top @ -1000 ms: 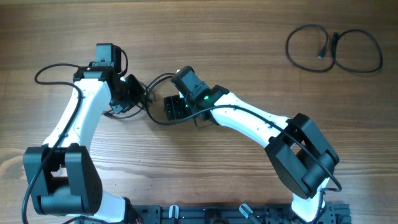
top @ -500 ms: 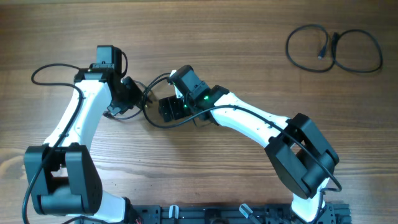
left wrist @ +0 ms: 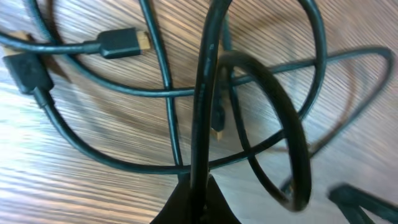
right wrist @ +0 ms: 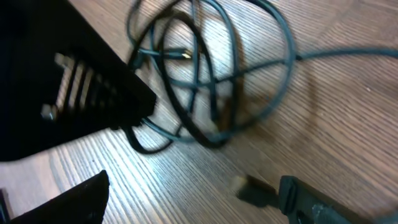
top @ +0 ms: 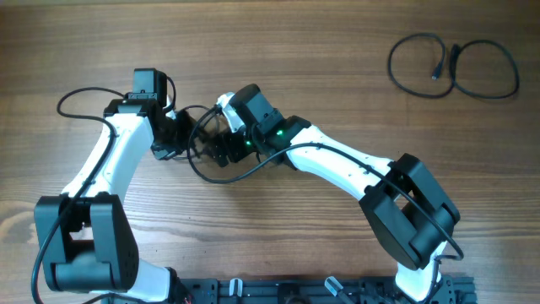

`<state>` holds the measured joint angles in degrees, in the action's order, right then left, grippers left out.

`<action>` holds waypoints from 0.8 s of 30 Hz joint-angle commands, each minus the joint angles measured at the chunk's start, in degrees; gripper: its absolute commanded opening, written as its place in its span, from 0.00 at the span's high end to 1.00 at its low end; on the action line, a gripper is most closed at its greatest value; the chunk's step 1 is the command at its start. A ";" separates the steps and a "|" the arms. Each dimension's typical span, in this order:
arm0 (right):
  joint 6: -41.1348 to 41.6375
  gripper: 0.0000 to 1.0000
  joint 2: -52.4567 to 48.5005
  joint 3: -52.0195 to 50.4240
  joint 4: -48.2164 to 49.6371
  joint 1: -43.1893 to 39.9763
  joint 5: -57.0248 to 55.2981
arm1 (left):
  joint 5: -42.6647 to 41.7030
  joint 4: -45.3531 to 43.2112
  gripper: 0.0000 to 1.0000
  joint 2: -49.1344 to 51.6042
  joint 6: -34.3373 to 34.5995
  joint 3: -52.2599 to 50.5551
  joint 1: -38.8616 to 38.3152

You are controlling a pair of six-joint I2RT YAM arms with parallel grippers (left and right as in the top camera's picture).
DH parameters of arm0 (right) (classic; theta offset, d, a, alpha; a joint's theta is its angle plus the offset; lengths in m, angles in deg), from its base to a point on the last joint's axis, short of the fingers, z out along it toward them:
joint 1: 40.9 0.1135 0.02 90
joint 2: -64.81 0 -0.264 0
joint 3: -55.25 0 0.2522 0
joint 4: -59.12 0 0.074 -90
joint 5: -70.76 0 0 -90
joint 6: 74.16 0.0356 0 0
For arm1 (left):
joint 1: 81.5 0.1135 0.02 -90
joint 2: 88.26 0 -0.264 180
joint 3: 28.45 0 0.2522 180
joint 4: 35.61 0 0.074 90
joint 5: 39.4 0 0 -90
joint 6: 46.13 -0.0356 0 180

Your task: Untangle cables

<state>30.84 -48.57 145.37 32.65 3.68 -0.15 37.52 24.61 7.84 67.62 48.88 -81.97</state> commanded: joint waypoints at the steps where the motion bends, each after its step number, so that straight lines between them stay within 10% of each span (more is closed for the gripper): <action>1: -3.04 0.14 -0.52 -0.11 0.61 -0.17 1.77 | -12.20 0.55 0.96 -0.42 -7.02 -0.46 0.00; 12: -2.84 0.51 -0.55 -0.11 -0.42 -0.20 -2.99 | -15.13 3.10 0.96 -0.42 -10.08 -0.46 0.00; 14: -2.82 0.62 -0.55 -0.11 -0.42 -0.20 -2.99 | -15.15 3.13 0.96 -0.42 -10.08 -0.46 0.00; 16: -2.78 0.96 -0.55 -0.11 -0.61 -0.20 -4.00 | -14.75 3.04 0.96 -0.42 -10.03 -0.46 0.00; 24: 1.79 0.96 3.74 -0.07 -0.92 -1.09 2.73 | -2.91 2.47 0.96 -0.42 -6.32 -0.48 0.00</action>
<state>30.29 -48.55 145.37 31.82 3.50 -2.55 27.07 27.36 7.84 59.75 48.88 -81.89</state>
